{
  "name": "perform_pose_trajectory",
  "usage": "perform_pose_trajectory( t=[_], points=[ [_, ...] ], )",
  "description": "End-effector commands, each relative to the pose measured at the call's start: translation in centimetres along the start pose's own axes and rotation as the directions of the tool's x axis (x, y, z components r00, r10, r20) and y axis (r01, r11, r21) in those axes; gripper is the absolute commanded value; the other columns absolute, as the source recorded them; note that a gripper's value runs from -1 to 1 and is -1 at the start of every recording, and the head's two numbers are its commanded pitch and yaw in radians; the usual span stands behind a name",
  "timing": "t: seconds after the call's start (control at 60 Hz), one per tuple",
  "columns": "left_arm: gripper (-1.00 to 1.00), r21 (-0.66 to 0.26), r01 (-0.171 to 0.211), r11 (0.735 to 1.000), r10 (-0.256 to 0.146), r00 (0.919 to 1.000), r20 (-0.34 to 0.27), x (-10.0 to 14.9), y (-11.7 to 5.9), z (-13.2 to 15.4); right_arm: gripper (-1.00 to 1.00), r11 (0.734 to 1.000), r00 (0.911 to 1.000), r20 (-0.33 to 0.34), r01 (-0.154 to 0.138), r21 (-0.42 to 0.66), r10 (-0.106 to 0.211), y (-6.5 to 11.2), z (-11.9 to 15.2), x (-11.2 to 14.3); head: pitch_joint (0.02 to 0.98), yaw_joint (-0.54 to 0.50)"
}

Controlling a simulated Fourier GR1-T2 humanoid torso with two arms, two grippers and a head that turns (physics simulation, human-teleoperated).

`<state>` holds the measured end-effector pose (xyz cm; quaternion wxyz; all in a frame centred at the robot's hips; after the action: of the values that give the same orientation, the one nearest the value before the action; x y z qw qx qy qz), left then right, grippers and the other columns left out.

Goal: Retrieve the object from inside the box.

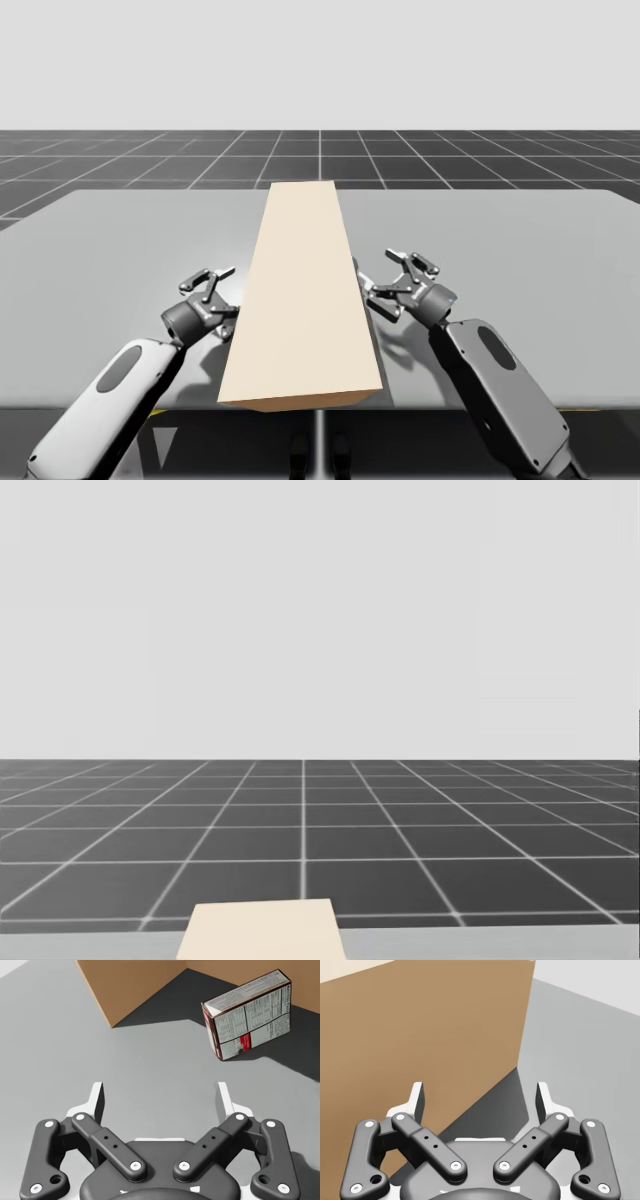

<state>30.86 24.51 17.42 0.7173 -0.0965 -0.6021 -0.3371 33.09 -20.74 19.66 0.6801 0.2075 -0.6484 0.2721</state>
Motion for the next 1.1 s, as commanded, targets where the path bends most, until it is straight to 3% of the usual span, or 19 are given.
perform_pose_trajectory(
  t=[0.017, 0.267, 0.417, 0.5, 0.65, 0.783, 0.883, 1.1],
  points=[
    [-1.00, -0.122, 0.051, 0.991, -0.050, 0.9987, 0.010, 0.1, -3.1, -0.3, -1.00, 0.992, 0.9988, 0.026, -0.045, 0.118, 0.042, 2.3, -0.2, -0.3, 0.058, -0.04],
    [-1.00, -0.194, 0.045, 0.980, -0.037, 0.9983, 0.046, 1.4, -3.3, -0.1, -1.00, 0.990, 0.9979, 0.037, -0.058, 0.130, 0.054, 2.5, -0.2, -0.3, 0.052, -0.04],
    [-1.00, -0.211, 0.040, 0.977, -0.033, 0.9988, 0.036, 1.3, -2.0, -1.0, -1.00, 0.986, 0.9960, 0.045, -0.082, 0.142, 0.076, 2.5, 0.0, -0.3, 0.048, -0.04],
    [-1.00, -0.231, 0.030, 0.973, -0.026, 0.9994, 0.021, 1.4, -1.1, -1.7, -1.00, 0.987, 0.9960, 0.049, -0.081, 0.141, 0.075, 2.3, 0.2, -0.2, 0.046, -0.03],
    [-1.00, -0.320, 0.012, 0.947, -0.007, 0.9998, 0.017, 1.9, -0.2, -3.8, -1.00, 0.987, 0.9953, 0.037, -0.094, 0.132, 0.089, 1.9, 0.6, -0.3, 0.046, -0.03],
    [-1.00, -0.350, 0.017, 0.937, -0.016, 0.9999, 0.006, 2.6, 0.7, -5.6, -1.00, 0.985, 0.9945, 0.030, -0.104, 0.138, 0.101, 1.4, 1.1, -0.4, 0.048, -0.03],
    [-1.00, -0.388, -0.003, 0.922, -0.002, 0.9999, -0.011, 2.8, 1.2, -6.9, -1.00, 0.983, 0.9942, 0.022, -0.107, 0.147, 0.105, 1.0, 1.5, -0.5, 0.056, -0.03],
    [-1.00, -0.478, -0.025, 0.878, 0.004, 0.9990, -0.045, 2.3, 0.2, -10.1, -1.00, 0.981, 0.9938, 0.017, -0.111, 0.159, 0.110, 0.1, 2.4, -0.7, 0.068, -0.02]
  ],
)
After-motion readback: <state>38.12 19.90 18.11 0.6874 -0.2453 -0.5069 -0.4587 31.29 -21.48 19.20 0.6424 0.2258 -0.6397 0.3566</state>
